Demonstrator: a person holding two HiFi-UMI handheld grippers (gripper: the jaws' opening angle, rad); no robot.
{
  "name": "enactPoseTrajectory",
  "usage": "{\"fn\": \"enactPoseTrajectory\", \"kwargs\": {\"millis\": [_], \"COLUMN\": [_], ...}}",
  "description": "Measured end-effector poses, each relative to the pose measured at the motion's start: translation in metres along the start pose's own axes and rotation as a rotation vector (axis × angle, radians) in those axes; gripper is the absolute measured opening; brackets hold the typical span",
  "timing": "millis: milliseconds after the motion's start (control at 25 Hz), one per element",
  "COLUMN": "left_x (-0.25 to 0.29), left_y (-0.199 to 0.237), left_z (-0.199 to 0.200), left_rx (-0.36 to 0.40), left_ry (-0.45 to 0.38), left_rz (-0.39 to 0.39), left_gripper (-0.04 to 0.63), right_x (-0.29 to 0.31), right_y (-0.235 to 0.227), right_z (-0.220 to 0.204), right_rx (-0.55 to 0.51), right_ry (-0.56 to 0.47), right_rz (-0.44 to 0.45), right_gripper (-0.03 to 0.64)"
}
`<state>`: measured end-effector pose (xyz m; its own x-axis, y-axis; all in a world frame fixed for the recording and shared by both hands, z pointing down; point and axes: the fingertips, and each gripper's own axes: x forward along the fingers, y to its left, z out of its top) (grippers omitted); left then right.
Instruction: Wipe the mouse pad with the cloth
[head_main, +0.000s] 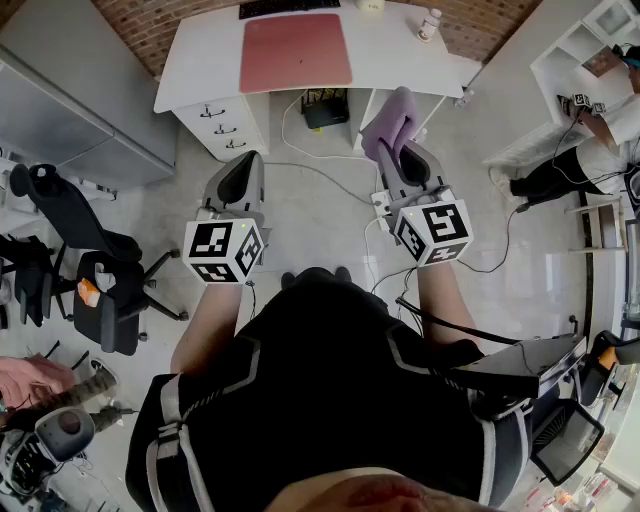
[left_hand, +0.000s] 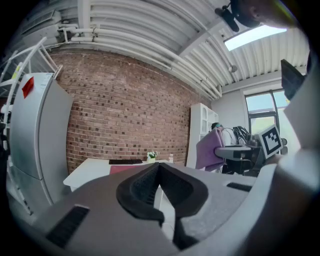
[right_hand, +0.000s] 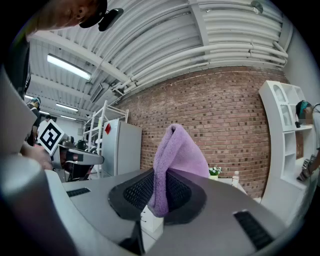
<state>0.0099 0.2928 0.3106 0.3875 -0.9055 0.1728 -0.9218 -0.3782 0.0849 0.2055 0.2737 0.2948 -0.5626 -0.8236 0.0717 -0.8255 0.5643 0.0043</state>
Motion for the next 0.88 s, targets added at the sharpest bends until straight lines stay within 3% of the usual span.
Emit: {"fn": "enactPoseTrajectory", "kwargs": {"millis": [480,880], "left_x": [-0.01,-0.019], "left_y": [-0.002,0.01], "left_z": [0.002,-0.003], "left_rx": [-0.013,-0.033], "left_ry": [-0.025,-0.03], "left_rz": [-0.013,-0.057], "left_gripper": [0.002,0.002], "right_x": [0.0,0.006], "right_y": [0.008,0.019], "right_z": [-0.001,0.006], "right_rx": [-0.012,0.045], "right_ry": [0.006,-0.008], "right_rz": [0.001,-0.03], "right_gripper": [0.054,0.055]}}
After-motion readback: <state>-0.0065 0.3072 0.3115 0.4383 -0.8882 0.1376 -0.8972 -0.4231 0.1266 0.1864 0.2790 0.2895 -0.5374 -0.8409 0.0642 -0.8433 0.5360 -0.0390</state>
